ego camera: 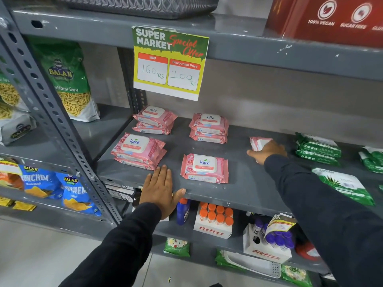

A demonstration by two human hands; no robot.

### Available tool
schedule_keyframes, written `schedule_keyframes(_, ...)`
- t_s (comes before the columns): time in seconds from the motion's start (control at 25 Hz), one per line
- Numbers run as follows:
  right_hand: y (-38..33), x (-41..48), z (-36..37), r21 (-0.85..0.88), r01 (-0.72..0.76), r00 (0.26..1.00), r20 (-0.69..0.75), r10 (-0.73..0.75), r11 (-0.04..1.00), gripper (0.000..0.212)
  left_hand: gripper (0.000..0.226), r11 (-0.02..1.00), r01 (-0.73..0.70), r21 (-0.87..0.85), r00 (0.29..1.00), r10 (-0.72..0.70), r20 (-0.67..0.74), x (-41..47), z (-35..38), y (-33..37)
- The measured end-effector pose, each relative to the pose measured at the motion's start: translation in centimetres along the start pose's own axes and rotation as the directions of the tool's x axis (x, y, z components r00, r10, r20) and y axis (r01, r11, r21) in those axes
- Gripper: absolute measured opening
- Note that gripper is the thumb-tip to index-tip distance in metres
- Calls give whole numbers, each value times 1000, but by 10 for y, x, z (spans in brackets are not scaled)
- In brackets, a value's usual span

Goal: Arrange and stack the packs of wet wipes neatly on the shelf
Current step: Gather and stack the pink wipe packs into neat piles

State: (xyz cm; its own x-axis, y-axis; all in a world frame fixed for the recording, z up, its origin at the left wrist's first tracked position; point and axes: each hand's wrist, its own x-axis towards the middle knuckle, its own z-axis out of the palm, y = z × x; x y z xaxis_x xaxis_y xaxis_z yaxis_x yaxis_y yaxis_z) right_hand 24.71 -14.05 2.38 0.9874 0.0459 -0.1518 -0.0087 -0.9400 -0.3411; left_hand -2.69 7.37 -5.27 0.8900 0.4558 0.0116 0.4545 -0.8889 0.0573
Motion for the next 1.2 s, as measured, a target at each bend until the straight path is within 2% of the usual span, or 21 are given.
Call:
schedule_keyframes(0.08, 18, 14, 8, 68, -41, 999, 10, 41, 997, 114, 93, 1000, 1, -2, 1000, -1, 10, 0, 0, 0)
schedule_keyframes(0.2, 21, 5, 4, 224, -46, 998, -30, 54, 974, 75, 90, 1000, 2, -5, 1000, -2, 11, 0, -1, 0)
schedule_keyframes(0.28, 18, -3, 1, 346, -98, 992, -35, 117, 933, 68, 88, 1000, 2, -8, 1000, -2, 15, 0, -1, 0)
schedule_keyframes(0.36, 13, -11, -2, 448, -46, 993, -75, 89, 893, 65, 88, 1000, -1, -4, 1000, 1, 15, 0, 0, 0)
schedule_keyframes(0.48, -1, -33, -5, 422, 264, 962, -173, -209, 867, 52, 88, 1000, 5, -8, 1000, -5, 15, 0, 2, 0)
schedule_keyframes(0.52, -7, -44, -7, 427, 349, 937, -154, -314, 834, 55, 89, 1000, 3, -5, 1000, -3, 20, 0, 2, 0)
schedule_keyframes(0.64, -25, -76, -9, 483, 485, 830, 11, -558, 729, 82, 89, 1000, 2, 13, 1000, -2, 20, -2, 1, 2)
schedule_keyframes(0.72, -41, -91, -5, 416, 575, 739, 105, -665, 705, 88, 91, 1000, 7, 9, 1000, -8, 17, -3, 1, 2)
schedule_keyframes(0.8, -52, -96, 3, 317, 640, 681, 190, -708, 700, 87, 96, 1000, 4, 7, 1000, -4, 17, -3, 0, 3)
schedule_keyframes(0.88, -57, -95, 11, 279, 635, 675, 253, -693, 720, 86, 100, 1000, 7, -4, 1000, -7, 20, -3, 0, 3)
schedule_keyframes(1.04, -60, -98, 9, 211, 641, 664, 330, -671, 738, 92, 92, 1000, 11, -20, 999, -10, 41, -3, -1, 2)
schedule_keyframes(1.12, -67, -99, 4, 19, 717, 653, 333, -681, 697, 105, 92, 1000, 9, -12, 999, -8, 49, -2, -1, 2)
schedule_keyframes(1.2, -83, -105, 0, -188, 750, 657, 327, -679, 634, 107, 96, 1000, 3, 0, 999, -3, 40, -2, -1, 2)
